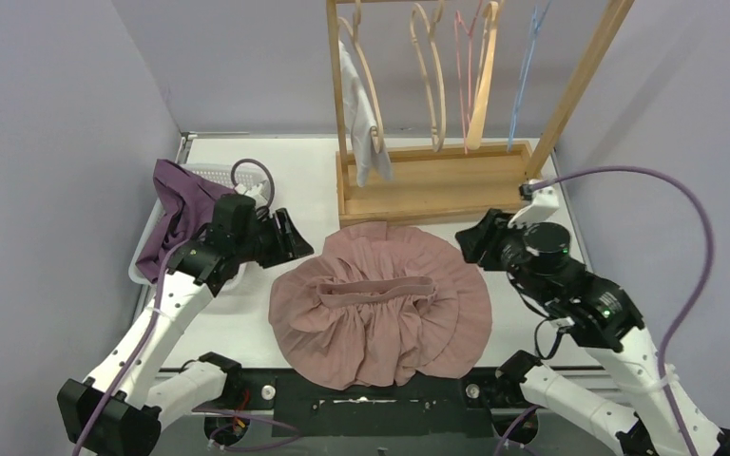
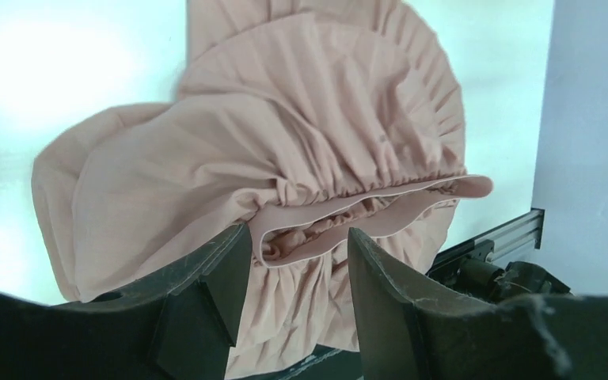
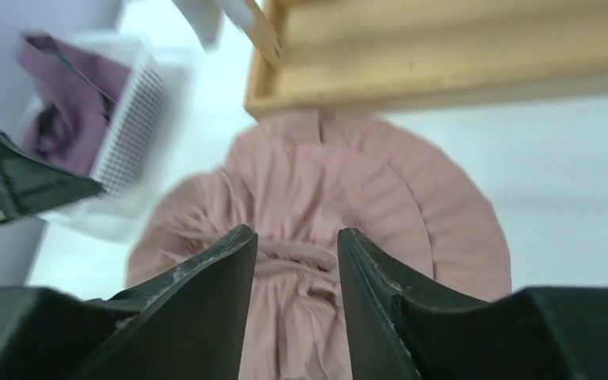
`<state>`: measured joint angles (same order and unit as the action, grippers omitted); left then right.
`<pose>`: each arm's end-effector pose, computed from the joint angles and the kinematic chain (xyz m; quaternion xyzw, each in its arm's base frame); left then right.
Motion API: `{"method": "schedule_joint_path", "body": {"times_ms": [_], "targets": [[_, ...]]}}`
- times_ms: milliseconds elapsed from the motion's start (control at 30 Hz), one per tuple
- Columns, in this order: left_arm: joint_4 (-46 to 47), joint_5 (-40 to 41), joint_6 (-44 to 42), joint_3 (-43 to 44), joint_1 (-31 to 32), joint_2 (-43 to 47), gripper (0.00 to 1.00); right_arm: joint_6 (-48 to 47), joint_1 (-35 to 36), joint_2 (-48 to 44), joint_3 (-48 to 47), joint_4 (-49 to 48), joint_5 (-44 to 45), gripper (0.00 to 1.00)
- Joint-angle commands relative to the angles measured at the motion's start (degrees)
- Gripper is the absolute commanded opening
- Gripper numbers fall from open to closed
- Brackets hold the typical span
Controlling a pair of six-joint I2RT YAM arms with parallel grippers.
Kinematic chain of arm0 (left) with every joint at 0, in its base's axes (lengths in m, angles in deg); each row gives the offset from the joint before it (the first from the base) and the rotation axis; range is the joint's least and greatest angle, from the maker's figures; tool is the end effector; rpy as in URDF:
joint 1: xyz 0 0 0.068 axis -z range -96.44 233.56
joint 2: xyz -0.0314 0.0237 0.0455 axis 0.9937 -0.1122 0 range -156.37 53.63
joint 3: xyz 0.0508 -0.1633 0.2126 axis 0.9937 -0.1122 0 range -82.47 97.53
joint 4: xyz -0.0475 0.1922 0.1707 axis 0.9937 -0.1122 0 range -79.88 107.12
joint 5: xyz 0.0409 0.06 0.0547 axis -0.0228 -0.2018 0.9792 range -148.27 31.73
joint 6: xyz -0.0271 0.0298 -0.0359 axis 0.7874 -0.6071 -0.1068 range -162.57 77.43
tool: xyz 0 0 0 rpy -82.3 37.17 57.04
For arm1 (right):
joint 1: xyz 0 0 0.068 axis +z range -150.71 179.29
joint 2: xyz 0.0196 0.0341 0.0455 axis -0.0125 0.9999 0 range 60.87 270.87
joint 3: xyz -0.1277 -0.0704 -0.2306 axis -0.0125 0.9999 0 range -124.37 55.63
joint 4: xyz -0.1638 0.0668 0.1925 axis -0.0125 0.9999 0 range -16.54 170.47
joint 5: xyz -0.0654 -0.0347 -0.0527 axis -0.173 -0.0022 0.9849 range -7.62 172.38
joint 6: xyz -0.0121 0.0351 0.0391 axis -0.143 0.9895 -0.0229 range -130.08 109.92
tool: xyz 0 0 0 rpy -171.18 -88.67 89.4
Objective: Place the skirt on the hanger
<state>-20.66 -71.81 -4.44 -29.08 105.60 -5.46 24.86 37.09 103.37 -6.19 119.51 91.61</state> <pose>0.1942 -0.0877 0.3006 -0.0816 0.9099 -0.2903 0.2850 0.1095 0.0777 0.3805 0.0210 0.8494 0.2549 0.4616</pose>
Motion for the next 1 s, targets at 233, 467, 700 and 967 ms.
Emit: {"method": "schedule_joint_path", "body": {"times_ms": [233,467,700,967], "targets": [[9.5,-4.8,-2.1,7.5,-0.3,4.3,0.50,-6.1,-0.4,12.9,-34.8,0.3,14.7,0.37],[11.5,-6.4,-0.2,8.7,-0.4,5.3,0.52,-7.4,-2.5,27.5,-53.1,5.2,28.9,0.61],[12.8,-7.6,2.0,7.4,-0.4,6.2,0.52,-9.7,-25.2,35.0,-59.9,5.3,10.5,0.69],[13.9,-8.4,3.5,6.4,-0.4,6.7,0.52,-13.8,-38.5,40.8,-56.1,-0.2,-14.2,0.73]]}}
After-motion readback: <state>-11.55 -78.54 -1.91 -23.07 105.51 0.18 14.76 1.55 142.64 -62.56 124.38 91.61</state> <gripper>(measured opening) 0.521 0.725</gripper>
